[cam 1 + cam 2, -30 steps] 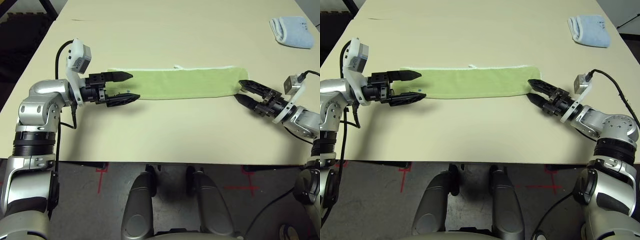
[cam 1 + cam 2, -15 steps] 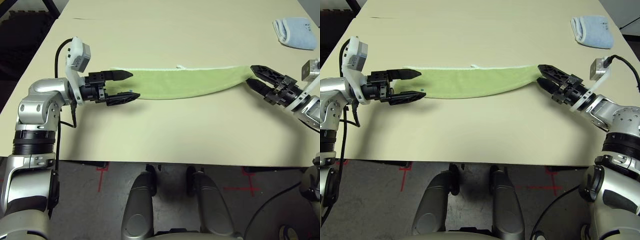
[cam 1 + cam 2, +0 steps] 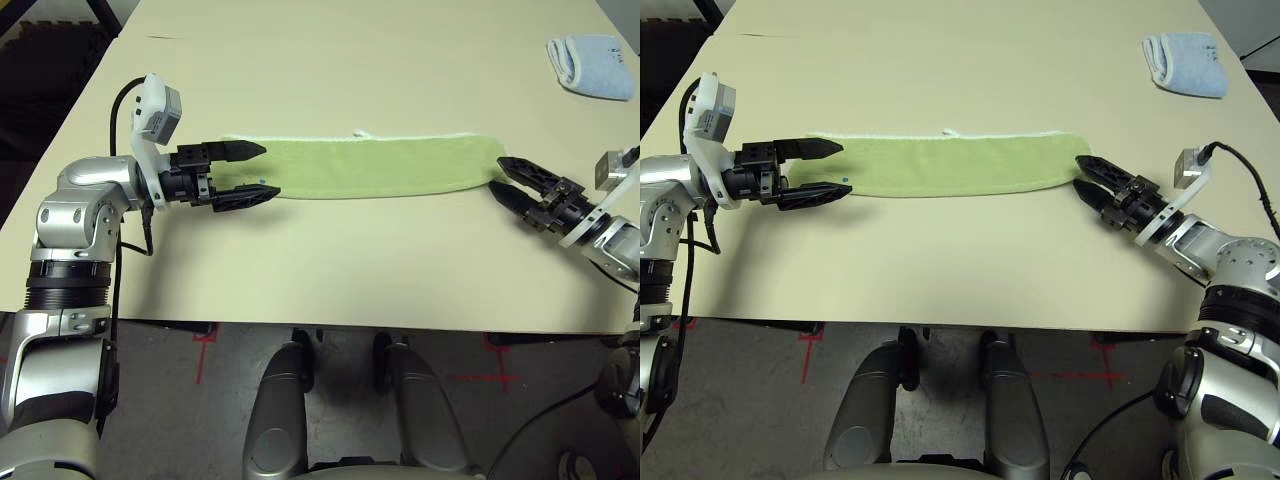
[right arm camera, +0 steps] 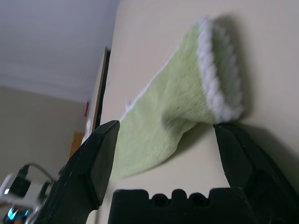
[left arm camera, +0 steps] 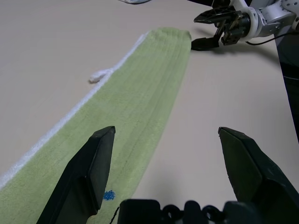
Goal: Fold the towel and set it aside.
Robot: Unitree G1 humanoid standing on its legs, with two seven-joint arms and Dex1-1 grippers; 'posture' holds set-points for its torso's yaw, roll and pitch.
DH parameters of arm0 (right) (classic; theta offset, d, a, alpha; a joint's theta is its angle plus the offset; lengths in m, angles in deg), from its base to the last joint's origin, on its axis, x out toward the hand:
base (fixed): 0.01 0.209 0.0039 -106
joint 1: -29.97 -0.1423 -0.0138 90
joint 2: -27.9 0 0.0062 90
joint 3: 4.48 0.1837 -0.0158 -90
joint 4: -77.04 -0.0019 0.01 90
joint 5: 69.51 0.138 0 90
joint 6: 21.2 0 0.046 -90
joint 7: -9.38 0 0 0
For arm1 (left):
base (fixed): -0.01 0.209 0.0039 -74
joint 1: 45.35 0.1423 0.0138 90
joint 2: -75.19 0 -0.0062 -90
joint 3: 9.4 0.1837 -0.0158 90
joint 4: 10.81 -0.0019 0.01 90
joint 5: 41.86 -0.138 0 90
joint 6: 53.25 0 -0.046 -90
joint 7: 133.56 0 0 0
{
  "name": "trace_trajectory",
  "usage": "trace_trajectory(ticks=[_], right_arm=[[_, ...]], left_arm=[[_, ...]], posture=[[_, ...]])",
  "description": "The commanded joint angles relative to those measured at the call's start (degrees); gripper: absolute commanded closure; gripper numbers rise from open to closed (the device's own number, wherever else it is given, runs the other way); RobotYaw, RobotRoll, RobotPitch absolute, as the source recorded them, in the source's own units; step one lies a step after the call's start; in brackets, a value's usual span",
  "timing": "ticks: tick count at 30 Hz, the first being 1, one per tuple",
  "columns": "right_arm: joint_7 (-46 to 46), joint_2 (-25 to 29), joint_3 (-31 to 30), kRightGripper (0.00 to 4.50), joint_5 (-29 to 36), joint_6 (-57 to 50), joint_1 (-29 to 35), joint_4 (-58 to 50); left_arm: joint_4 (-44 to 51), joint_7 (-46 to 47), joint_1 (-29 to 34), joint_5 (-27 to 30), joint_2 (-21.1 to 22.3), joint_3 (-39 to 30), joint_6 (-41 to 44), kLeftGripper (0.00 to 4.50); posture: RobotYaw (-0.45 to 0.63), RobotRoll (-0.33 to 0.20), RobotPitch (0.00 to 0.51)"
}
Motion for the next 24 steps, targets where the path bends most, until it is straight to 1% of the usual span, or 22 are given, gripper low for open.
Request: trace_trajectory(ticks=[1,7,9,12,16,17,20,21,22,24], right_arm=[[-4.2,-0.6,1.9,0.02,-0.7,2.8,1.8,-0.1],[-4.3,2.2,2.4,0.02,-1.5,6.6,0.4,4.6],[-3.5,3.1,2.1,0.39,-1.5,6.8,0.1,5.9],[-2.7,3.9,1.5,1.31,-1.6,6.6,-0.3,7.1],[-2.6,3.8,1.0,2.97,-1.6,6.5,-0.5,7.2],[-2.5,3.8,0.9,3.25,-1.6,6.4,-0.6,7.2],[-2.0,3.6,0.8,4.38,-0.8,4.5,-0.4,6.3],[-2.2,3.1,0.7,4.47,0.2,2.8,0.1,4.7],[-2.4,2.7,0.7,4.08,0.9,1.6,0.4,3.4],[-3.3,1.4,0.8,3.47,2.6,-1.2,1.1,0.4]], left_arm=[[0.3,-0.7,-0.3,0.1,0.2,0.7,0.1,0.02],[-0.5,-0.9,-1.0,-0.1,-0.1,1.0,-0.1,0.02],[-0.5,-0.8,-1.0,-0.1,-0.1,1.0,-0.2,0.00],[-0.4,-0.8,-0.9,0.0,-0.1,1.0,-0.2,0.00],[-0.3,-0.9,-0.7,0.1,0.0,0.9,-0.1,0.00],[-0.5,-0.9,-0.9,0.0,0.0,0.9,-0.1,0.00],[-1.0,-1.0,-1.2,-0.1,-0.1,0.9,-0.3,0.00],[-1.2,-1.0,-1.3,-0.1,-0.1,0.9,-0.4,0.00],[-1.4,-1.0,-1.4,-0.1,-0.2,0.9,-0.4,0.00],[-1.6,-1.1,-1.4,-0.2,-0.3,1.0,-0.6,0.00]], posture=[[-0.05,0.000,0.279],[-0.06,0.000,0.278],[-0.05,0.000,0.277],[-0.05,0.000,0.278],[-0.05,0.000,0.282],[-0.05,0.000,0.284],[-0.06,0.000,0.286],[-0.06,0.000,0.289],[-0.06,0.000,0.289],[-0.06,0.000,0.288]])
